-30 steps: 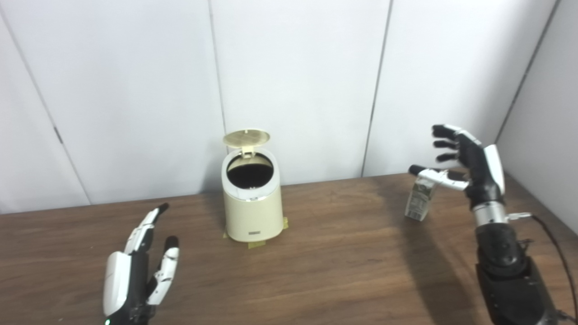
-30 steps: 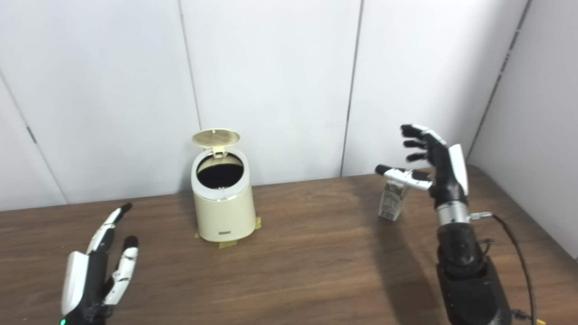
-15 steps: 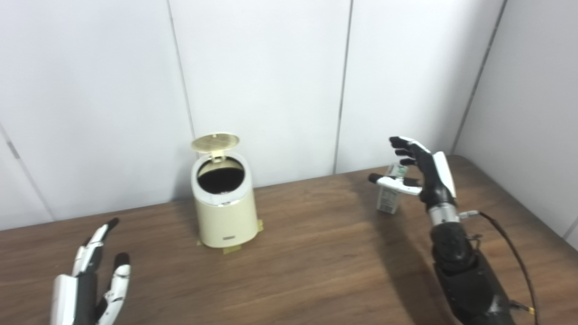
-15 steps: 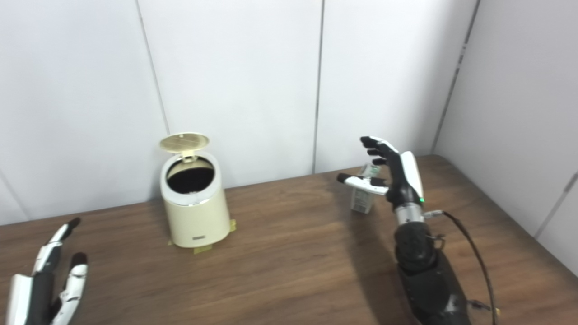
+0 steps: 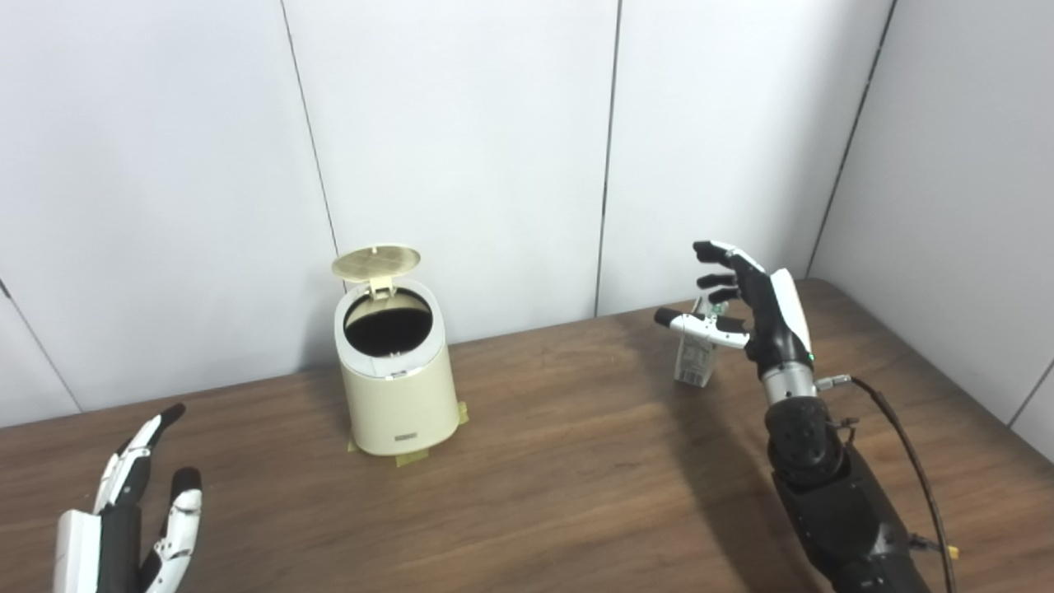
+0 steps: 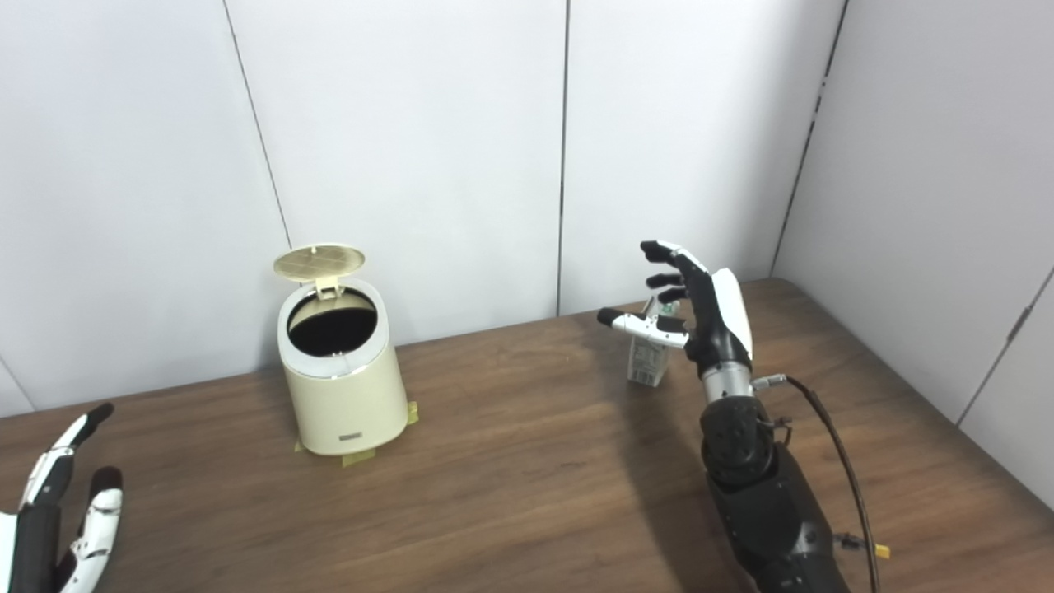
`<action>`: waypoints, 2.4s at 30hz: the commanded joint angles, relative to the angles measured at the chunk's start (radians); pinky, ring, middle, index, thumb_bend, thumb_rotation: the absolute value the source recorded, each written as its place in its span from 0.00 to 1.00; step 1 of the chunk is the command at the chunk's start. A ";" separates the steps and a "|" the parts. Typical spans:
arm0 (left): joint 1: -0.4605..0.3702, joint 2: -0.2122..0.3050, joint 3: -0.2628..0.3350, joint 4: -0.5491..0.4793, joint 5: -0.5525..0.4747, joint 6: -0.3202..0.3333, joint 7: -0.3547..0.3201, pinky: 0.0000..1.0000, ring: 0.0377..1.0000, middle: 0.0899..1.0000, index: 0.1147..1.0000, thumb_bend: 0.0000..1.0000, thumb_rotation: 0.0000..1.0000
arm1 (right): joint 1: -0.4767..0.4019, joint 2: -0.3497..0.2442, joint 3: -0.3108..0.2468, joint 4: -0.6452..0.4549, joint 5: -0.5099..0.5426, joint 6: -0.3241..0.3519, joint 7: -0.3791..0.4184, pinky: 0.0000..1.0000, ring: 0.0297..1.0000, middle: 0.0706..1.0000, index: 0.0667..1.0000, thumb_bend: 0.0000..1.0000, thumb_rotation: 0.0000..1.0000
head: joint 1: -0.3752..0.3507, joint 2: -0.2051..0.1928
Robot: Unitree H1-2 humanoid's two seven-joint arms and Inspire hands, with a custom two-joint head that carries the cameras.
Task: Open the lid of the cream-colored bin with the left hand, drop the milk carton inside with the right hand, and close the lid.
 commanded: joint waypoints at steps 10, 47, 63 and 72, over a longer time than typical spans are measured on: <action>0.031 0.012 0.005 0.040 0.006 -0.025 0.009 0.96 0.90 0.89 0.87 0.28 0.90 | -0.056 -0.057 0.002 -0.024 -0.048 -0.057 -0.044 0.66 0.76 0.78 0.75 0.87 0.24 | -0.002 -0.008; 0.046 0.029 0.001 0.039 0.004 -0.038 -0.003 0.95 0.89 0.88 0.87 0.25 0.79 | -0.173 -0.104 0.123 0.330 -0.109 -0.025 -0.040 0.73 0.83 0.86 0.83 0.97 0.22 | -0.004 -0.017; 0.057 0.027 0.004 0.008 -0.003 -0.017 -0.032 0.94 0.89 0.89 0.87 0.24 0.78 | -0.180 -0.074 0.094 0.449 0.000 -0.124 -0.082 0.57 0.68 0.79 0.79 0.92 0.23 | -0.002 -0.011; 0.054 0.031 0.005 0.012 0.005 -0.024 -0.031 0.93 0.88 0.87 0.86 0.24 0.73 | -0.181 -0.043 0.026 0.423 0.101 -0.148 -0.098 0.65 0.72 0.73 0.76 0.85 0.32 | -0.001 -0.005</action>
